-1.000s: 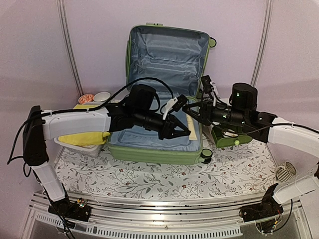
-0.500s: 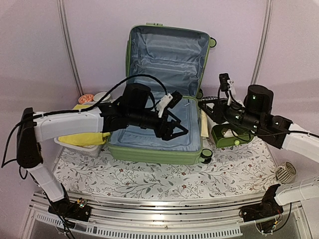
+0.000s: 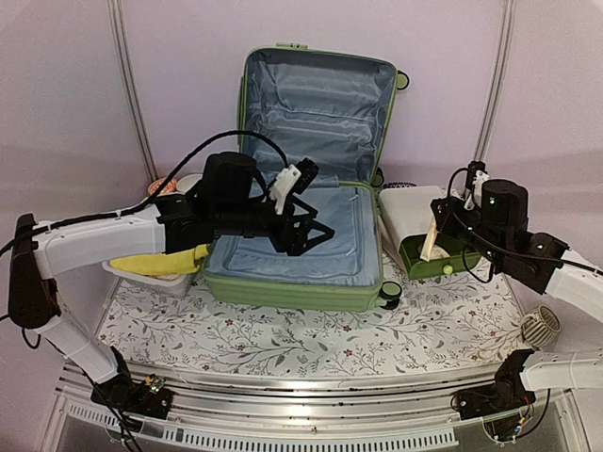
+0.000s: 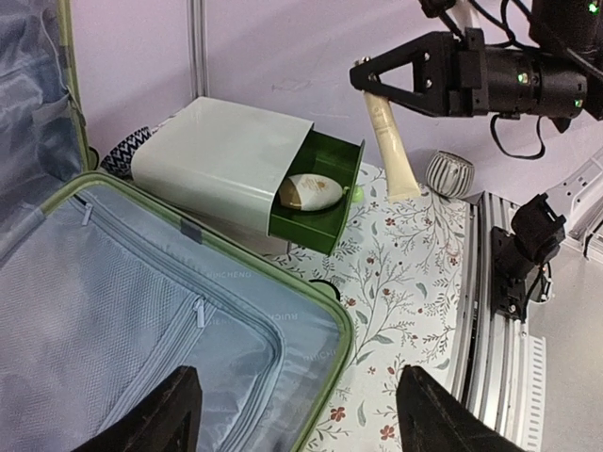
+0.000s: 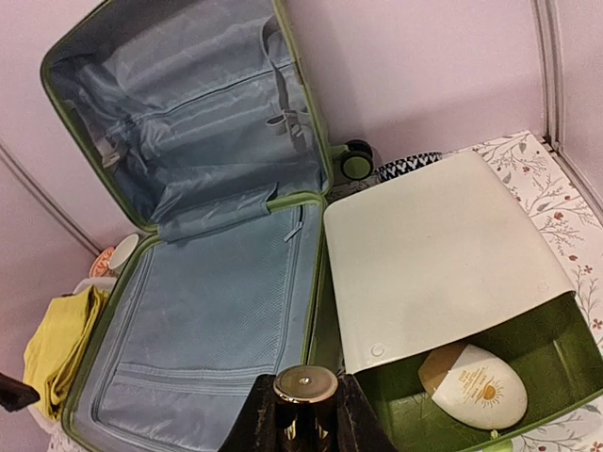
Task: Open, take out, and arrange the luggage
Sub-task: Place the makeup in the drawer, then close the drawer in the storage box.
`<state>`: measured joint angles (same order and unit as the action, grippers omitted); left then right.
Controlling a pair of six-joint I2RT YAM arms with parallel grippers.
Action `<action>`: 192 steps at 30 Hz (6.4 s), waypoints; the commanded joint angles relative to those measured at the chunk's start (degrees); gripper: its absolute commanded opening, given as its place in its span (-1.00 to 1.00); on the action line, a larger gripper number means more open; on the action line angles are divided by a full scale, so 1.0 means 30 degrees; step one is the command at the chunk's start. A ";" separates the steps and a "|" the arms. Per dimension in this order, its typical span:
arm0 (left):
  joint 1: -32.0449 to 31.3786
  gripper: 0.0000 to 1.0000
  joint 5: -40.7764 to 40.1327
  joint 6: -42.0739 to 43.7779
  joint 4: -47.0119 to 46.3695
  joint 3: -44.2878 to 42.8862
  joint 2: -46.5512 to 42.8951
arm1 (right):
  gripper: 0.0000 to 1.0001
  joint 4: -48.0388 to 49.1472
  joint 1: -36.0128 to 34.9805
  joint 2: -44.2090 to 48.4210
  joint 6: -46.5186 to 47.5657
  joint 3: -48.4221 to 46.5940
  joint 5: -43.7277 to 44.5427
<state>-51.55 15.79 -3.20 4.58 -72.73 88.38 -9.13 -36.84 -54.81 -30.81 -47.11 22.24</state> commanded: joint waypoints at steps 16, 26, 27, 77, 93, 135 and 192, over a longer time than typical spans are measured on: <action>0.0509 0.45 -0.0707 -0.0034 -0.1252 0.2332 -0.2299 | -0.79 0.0944 0.0864 -0.0466 -1.2937 0.3481 0.8094; 0.0612 0.45 -0.0609 0.0040 -0.1292 0.2475 -0.2375 | -0.82 0.0562 0.1081 -0.1559 -1.5968 0.3474 0.8878; 0.0628 0.45 -0.0606 0.0027 -0.1292 0.2453 -0.2362 | -0.81 0.0531 0.1124 -0.1843 -1.5957 0.3266 0.8986; 0.1272 0.97 -0.3706 -0.1058 -0.1200 0.3560 -0.3815 | 0.98 -0.7220 0.2216 -0.0277 -0.2137 -0.1431 -0.0735; 0.2723 0.97 -0.4598 -0.3148 -0.1951 0.5711 -0.5380 | 0.87 -0.5087 0.2229 0.0563 -0.2287 0.3742 -0.7295; 0.3594 0.97 -0.3316 -0.3051 -0.2917 0.7138 -0.6532 | -0.81 0.2199 0.8517 0.1793 -0.3432 0.9151 -1.3945; 0.3681 0.97 -0.3932 -0.3536 -0.2932 0.8719 -0.8093 | -0.45 0.2182 0.8583 -0.1697 -0.1503 0.4671 -1.1349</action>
<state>-41.10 4.36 -13.58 -3.18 -47.18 65.14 0.73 -11.44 -61.10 -36.99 -33.36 -13.56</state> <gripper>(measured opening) 0.984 0.264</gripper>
